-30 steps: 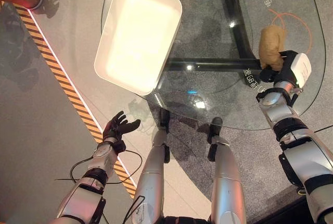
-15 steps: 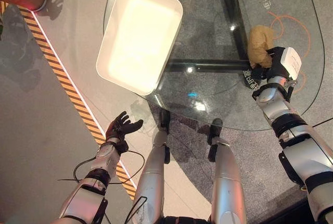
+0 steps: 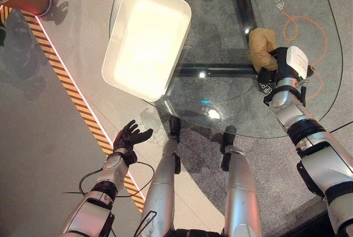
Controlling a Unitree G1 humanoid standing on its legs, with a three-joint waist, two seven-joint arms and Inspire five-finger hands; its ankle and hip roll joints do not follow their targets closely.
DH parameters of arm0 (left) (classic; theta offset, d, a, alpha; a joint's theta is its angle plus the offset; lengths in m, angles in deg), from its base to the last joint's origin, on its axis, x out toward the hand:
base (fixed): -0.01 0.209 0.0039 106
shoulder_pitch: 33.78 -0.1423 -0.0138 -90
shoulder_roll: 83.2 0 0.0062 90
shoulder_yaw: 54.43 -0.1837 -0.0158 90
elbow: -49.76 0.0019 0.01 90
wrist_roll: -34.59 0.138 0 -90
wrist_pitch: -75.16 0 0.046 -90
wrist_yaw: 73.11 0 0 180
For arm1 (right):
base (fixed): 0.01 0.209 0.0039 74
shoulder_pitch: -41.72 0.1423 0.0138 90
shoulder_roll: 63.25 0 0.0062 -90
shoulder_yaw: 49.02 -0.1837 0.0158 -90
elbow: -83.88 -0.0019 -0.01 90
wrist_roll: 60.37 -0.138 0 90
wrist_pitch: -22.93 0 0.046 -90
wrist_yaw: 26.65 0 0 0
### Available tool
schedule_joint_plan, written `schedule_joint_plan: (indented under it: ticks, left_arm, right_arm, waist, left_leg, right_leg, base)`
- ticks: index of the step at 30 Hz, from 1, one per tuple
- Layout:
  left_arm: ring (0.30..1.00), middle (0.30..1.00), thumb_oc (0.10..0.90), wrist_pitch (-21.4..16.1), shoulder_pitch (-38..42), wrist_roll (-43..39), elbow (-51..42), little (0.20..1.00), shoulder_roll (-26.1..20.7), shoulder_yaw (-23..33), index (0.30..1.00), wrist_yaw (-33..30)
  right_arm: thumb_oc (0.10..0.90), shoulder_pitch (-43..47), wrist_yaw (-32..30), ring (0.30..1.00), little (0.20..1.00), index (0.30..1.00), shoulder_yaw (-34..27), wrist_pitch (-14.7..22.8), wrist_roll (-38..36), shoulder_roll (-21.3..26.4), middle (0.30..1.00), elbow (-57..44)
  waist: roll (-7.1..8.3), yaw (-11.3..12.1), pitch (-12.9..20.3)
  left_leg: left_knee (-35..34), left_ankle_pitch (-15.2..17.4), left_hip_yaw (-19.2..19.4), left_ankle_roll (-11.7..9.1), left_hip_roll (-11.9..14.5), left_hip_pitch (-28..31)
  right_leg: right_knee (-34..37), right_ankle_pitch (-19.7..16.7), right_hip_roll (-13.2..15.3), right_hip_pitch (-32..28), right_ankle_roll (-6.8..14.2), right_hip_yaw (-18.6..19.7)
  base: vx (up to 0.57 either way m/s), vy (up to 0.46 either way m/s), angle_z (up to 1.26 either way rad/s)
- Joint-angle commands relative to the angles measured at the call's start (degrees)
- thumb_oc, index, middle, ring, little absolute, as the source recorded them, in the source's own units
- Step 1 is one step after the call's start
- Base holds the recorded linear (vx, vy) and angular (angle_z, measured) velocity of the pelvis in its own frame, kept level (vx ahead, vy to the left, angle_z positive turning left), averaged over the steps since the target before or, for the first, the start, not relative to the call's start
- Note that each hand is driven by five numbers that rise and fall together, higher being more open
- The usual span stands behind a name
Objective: Wipe the table with a cloth and put it in the basket.
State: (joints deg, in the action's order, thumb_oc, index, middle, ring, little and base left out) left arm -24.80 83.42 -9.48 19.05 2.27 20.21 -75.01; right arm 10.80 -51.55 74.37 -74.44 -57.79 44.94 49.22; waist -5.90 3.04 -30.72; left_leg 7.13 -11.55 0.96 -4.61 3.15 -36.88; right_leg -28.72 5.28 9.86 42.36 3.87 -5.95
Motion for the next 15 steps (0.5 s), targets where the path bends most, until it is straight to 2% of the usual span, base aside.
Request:
schedule_joint_plan:
  ticks: [1,15]
  left_arm:
    - [0.900,0.900,0.800,-1.0,-0.5,1.2,-0.4,0.900,-0.2,-1.0,0.900,-1.5]
    - [0.900,0.900,0.800,-0.9,-0.8,1.5,-0.5,0.900,-0.4,-0.7,0.900,-1.1]
  right_arm:
    - [0.100,2.5,8.0,0.300,0.200,0.300,9.3,7.9,4.8,-5.8,0.300,-6.1]
    - [0.100,1.0,16.7,0.300,0.200,0.300,13.3,12.0,6.5,-5.8,0.300,-12.2]
  waist:
    - [-0.93,2.4,0.9]
    - [-0.58,2.3,0.9]
  left_leg:
    - [6.7,8.2,-1.8,1.4,-4.3,-0.7]
    - [6.9,7.9,-1.9,1.3,-4.3,-1.0]
  right_leg:
    - [11.0,-6.7,0.2,-2.4,1.4,-2.0]
    - [10.7,-6.9,0.4,-2.0,1.5,-2.2]
  base:
    - [0.00,0.000,0.00]
    - [0.00,0.000,0.00]
